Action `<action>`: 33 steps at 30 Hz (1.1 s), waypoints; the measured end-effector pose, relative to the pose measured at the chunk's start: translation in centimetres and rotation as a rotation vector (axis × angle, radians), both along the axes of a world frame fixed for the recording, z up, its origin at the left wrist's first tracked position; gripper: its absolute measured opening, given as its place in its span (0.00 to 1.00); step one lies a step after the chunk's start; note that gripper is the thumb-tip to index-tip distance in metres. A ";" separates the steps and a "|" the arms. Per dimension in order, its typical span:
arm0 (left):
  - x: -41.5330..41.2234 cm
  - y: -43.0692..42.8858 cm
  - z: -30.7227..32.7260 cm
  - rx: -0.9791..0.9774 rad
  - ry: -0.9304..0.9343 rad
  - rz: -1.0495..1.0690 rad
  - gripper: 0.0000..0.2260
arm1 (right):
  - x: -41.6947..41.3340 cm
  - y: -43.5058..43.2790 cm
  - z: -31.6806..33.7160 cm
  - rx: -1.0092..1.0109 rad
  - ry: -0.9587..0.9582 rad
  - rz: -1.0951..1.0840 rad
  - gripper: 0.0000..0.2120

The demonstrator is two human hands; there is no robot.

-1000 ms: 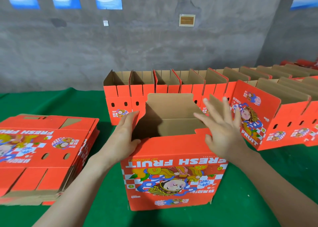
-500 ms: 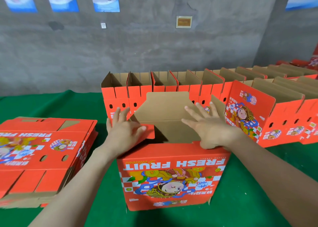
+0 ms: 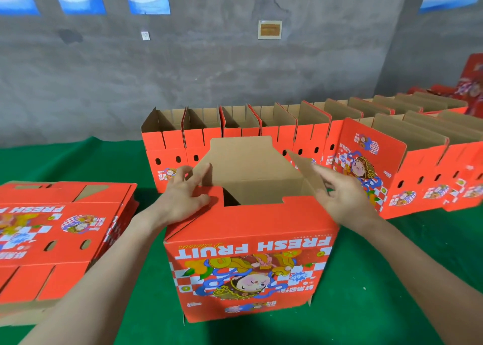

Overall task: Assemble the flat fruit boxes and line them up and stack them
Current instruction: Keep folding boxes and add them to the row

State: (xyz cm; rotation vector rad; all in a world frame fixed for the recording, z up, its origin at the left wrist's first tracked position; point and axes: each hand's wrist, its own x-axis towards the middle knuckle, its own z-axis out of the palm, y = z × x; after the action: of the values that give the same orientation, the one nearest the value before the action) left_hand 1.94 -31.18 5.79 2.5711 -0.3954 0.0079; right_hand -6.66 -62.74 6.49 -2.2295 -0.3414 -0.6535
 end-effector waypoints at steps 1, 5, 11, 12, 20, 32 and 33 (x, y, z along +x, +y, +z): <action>0.1 0.1 -0.1 0.009 0.008 0.007 0.33 | -0.3 0.1 -0.1 -0.059 -0.068 -0.001 0.27; 0.5 0.7 -0.6 0.014 -0.008 0.015 0.31 | -1.2 1.1 0.3 -0.181 -0.128 0.049 0.22; 0.3 -0.3 -0.4 -0.011 -0.096 -0.023 0.32 | -1.0 2.0 -1.1 -0.237 0.141 0.070 0.10; 0.2 -0.3 -0.3 -0.037 -0.142 -0.051 0.33 | -1.0 1.9 -1.2 -0.188 0.132 0.061 0.09; -1.5 -0.5 0.7 -0.289 -0.416 -0.164 0.32 | -1.3 2.4 -1.9 -0.146 -0.151 -0.157 0.17; -1.4 -0.6 0.8 -0.290 0.005 -0.155 0.13 | -1.1 2.4 -0.4 -0.011 -0.127 -0.112 0.06; -1.3 -0.6 0.9 -0.275 0.032 -0.136 0.14 | -0.7 2.6 0.3 -0.021 -0.110 -0.090 0.02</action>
State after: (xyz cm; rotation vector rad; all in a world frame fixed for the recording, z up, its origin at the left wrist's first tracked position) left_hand 0.61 -31.74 6.72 2.2670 -0.5183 -0.0257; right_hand -7.32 -60.18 6.80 -2.2444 -0.3057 -0.8255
